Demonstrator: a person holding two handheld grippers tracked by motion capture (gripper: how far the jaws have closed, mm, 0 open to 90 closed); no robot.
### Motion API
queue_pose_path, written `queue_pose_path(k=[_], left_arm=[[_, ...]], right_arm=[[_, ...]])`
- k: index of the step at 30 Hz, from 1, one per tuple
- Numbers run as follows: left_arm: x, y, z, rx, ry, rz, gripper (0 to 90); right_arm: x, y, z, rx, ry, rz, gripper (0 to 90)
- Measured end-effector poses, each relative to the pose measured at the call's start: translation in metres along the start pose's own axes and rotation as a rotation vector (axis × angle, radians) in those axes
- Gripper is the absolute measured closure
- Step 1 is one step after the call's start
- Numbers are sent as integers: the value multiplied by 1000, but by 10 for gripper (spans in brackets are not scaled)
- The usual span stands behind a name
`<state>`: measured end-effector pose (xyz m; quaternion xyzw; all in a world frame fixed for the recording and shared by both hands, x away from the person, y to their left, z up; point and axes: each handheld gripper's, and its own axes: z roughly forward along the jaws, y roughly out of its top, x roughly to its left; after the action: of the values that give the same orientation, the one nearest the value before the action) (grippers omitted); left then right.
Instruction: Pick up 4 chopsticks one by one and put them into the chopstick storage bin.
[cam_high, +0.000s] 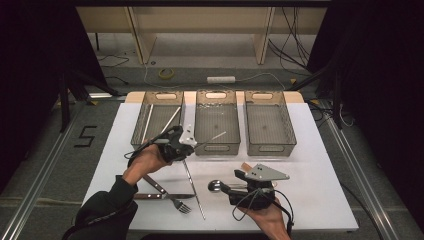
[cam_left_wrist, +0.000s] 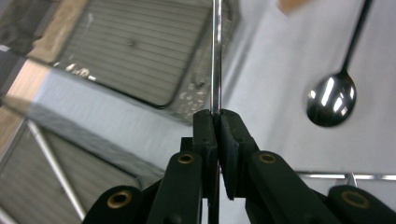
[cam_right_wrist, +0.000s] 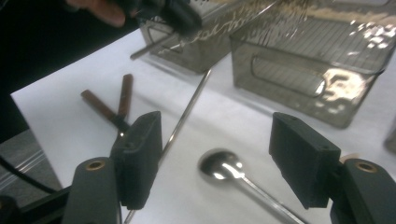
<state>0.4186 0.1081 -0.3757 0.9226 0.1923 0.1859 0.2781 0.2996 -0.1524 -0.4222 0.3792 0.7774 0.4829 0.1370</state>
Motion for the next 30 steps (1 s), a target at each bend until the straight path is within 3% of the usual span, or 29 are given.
queue_pose_path(k=[4,7,12,16,30], left_arm=[[16,-1,-10,-26,16,-119,850],[30,-4,-18,-47,5,-178,850],[51,-7,-27,-53,41,-286,850],[63,-8,-32,-50,64,-339,850],[109,-14,-39,-64,142,-450,850]], right_arm=[[4,-4,3,7,3,-9,351],[7,-6,5,15,4,-14,345],[12,-11,10,34,1,-24,326],[16,-12,11,31,9,-31,326],[20,-13,13,42,27,-35,321]])
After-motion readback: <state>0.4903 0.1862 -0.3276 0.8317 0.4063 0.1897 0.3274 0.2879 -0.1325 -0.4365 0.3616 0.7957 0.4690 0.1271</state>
